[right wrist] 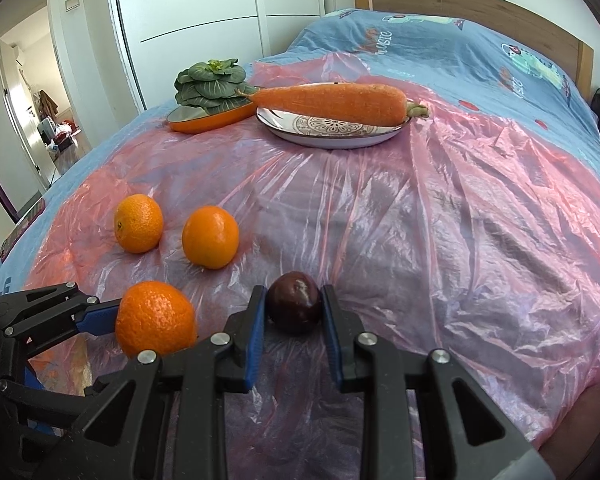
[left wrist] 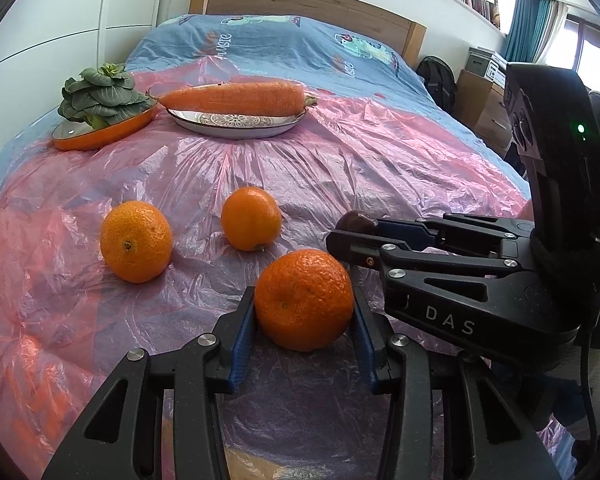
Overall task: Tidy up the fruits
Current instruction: 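Carry the orange in the left tool and plum in the right tool to the green tray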
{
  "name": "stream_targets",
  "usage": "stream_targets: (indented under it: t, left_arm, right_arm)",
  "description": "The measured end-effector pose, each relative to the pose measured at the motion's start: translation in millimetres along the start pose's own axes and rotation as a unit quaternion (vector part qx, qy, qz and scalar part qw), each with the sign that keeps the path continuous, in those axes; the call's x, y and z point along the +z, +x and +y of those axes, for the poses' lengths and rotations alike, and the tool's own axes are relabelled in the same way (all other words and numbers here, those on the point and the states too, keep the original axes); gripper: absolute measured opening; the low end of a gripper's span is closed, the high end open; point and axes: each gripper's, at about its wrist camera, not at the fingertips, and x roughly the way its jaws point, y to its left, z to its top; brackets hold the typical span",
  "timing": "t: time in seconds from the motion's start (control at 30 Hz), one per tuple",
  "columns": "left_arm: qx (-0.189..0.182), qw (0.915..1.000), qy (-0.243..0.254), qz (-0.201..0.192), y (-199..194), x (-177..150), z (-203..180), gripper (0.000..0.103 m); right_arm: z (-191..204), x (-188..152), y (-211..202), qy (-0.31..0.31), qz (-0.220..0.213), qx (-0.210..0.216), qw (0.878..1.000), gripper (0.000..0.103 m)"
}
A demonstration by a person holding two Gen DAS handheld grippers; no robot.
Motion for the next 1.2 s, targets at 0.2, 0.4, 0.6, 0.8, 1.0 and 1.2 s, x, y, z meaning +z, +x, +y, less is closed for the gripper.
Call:
stream_targets:
  t: [0.2,0.4,0.6,0.8,1.0,1.2]
  left_arm:
    - [-0.014,0.9998,-0.01,-0.004,-7.7,1.0,-2.4,0.038]
    - [-0.018,0.9997,-0.012,-0.013,-15.1,3.3,-5.7,0.038]
    - [-0.011,0.9996,-0.015,-0.02,-22.2,3.1,-5.0,0.038]
    - [-0.002,0.9992,-0.027,-0.031,-34.8,3.1,1.3,0.038]
    - [0.001,0.9983,-0.043,-0.04,-50.9,2.3,6.3,0.038]
    - [0.024,0.9974,-0.047,-0.05,-67.9,-5.8,10.9,0.038]
  right_arm:
    - [0.3,1.8,-10.4,0.007,0.01,-0.018,1.0,0.0]
    - [1.6,3.3,-20.8,0.013,0.016,-0.039,0.999,0.0]
    - [6.8,0.9,-27.4,0.013,0.026,-0.059,0.998,0.0]
    - [11.8,1.0,-36.2,0.018,0.034,-0.079,0.996,0.0]
    - [23.7,1.7,-50.0,0.016,0.038,-0.09,0.995,0.0]
    - [37.6,-7.7,-60.7,0.013,0.054,-0.095,0.994,0.0]
